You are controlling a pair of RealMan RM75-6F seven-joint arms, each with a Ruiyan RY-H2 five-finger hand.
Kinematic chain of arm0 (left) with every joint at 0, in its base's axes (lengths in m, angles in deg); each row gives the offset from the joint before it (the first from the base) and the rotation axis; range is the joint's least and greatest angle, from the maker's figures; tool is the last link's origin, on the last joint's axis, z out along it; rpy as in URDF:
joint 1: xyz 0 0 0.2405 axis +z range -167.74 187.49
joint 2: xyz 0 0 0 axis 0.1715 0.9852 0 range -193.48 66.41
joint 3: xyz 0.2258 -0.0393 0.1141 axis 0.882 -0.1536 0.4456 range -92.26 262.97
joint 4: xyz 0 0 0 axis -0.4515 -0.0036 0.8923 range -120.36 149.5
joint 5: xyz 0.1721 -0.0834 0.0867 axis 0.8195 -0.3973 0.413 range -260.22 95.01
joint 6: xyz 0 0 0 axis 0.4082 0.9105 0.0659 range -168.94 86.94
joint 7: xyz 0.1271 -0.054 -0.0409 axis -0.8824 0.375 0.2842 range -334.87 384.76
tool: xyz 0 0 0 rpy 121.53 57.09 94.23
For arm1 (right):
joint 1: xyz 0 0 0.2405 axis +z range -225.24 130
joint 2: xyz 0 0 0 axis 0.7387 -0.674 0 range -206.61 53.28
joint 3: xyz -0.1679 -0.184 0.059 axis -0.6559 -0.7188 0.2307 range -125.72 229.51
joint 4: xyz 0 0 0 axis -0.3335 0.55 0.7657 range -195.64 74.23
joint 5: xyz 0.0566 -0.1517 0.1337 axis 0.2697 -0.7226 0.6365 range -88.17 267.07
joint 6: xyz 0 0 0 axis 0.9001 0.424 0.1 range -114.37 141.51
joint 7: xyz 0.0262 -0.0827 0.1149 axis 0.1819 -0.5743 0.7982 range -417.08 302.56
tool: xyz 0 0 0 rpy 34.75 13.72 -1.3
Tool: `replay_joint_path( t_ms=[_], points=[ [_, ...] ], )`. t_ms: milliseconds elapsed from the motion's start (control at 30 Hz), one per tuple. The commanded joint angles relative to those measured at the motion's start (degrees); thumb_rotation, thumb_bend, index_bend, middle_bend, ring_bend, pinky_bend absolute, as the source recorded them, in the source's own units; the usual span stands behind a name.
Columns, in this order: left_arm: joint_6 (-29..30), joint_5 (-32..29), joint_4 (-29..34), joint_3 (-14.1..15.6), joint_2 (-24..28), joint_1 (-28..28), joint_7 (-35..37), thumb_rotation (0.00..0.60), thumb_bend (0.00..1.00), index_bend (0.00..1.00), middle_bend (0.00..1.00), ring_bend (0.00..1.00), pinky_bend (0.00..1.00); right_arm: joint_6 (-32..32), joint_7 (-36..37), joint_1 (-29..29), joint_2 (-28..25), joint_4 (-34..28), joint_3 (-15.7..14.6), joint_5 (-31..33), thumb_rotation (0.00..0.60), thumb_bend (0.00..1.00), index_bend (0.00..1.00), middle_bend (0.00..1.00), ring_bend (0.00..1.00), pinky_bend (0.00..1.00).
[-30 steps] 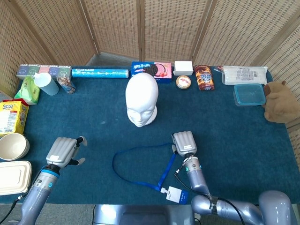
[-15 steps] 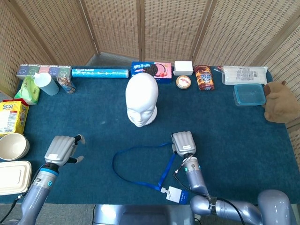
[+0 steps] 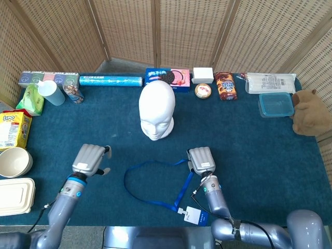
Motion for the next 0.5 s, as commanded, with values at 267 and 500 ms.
replay_joint_path(
  t_ms=[267,500],
  points=[
    [2.72,-10.70,-5.01,-3.12,-10.96,-7.05,-8.84,0.574,0.27,0.56,1.00,1.00,1.00,-0.16,0.49,-0.02,-0.94,-1.39,-0.57,0.02,0.565,0.50,0.58,1.00,1.00,1.00],
    [4.60,-14.82,-9.42,-4.01,-17.23,-9.60,-10.91,0.576,0.27,0.58,1.00,1.00,1.00,-0.27,0.97,-0.02,-1.55,-1.95,-0.73,0.25,0.569,0.50,0.58,1.00,1.00,1.00]
  ],
)
